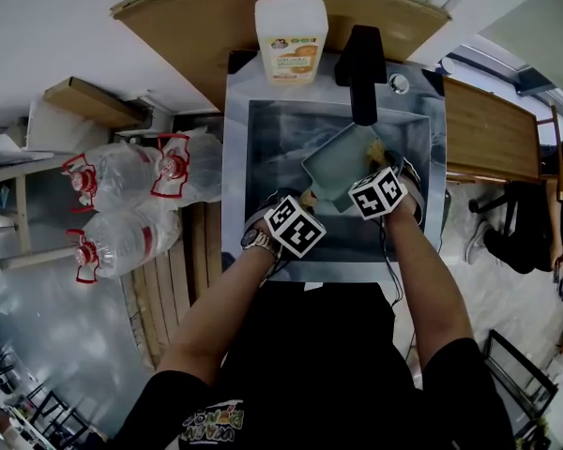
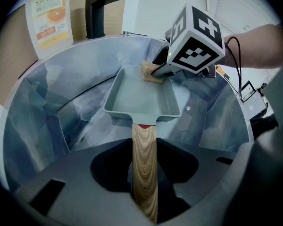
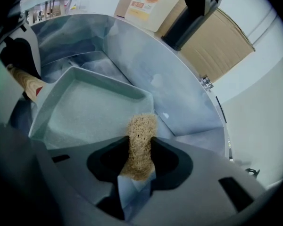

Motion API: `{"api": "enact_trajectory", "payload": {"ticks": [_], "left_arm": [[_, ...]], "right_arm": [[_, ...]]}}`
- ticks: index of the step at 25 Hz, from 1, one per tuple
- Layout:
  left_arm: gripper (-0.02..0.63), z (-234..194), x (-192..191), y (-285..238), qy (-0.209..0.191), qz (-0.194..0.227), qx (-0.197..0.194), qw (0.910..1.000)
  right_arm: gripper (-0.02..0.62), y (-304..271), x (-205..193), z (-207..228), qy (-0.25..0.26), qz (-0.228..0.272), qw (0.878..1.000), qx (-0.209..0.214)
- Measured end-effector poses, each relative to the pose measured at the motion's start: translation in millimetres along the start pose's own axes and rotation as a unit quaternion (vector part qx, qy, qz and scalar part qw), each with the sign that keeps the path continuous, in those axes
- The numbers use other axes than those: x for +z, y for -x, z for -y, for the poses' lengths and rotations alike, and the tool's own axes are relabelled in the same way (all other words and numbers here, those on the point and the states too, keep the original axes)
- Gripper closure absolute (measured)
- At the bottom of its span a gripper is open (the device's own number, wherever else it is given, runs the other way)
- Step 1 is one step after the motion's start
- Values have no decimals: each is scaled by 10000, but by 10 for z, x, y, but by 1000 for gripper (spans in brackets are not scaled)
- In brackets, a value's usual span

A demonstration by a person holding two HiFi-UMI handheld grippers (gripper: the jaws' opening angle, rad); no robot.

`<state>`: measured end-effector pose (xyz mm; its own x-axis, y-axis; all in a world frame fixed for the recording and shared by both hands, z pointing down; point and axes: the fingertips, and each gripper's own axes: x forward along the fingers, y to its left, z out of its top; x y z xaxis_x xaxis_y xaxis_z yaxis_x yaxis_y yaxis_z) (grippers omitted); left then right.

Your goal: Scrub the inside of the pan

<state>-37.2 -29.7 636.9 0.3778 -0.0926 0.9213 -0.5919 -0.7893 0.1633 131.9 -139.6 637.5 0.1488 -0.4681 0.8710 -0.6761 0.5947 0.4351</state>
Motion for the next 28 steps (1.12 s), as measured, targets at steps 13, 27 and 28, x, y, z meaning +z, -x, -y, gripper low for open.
{"api": "enact_trajectory", "payload": {"ticks": [13, 27, 28], "left_arm": [[443, -4, 1, -3, 5, 0, 6, 10000], [443, 1, 5, -8, 4, 1, 3, 10000], [443, 2, 4, -9, 4, 0, 1, 10000]], "right_arm": [[448, 316, 268, 533, -633, 776, 9942, -389], [448, -82, 481, 363, -184, 480, 9987, 42], [449, -92, 512, 340, -144, 487, 9987, 64]]}}
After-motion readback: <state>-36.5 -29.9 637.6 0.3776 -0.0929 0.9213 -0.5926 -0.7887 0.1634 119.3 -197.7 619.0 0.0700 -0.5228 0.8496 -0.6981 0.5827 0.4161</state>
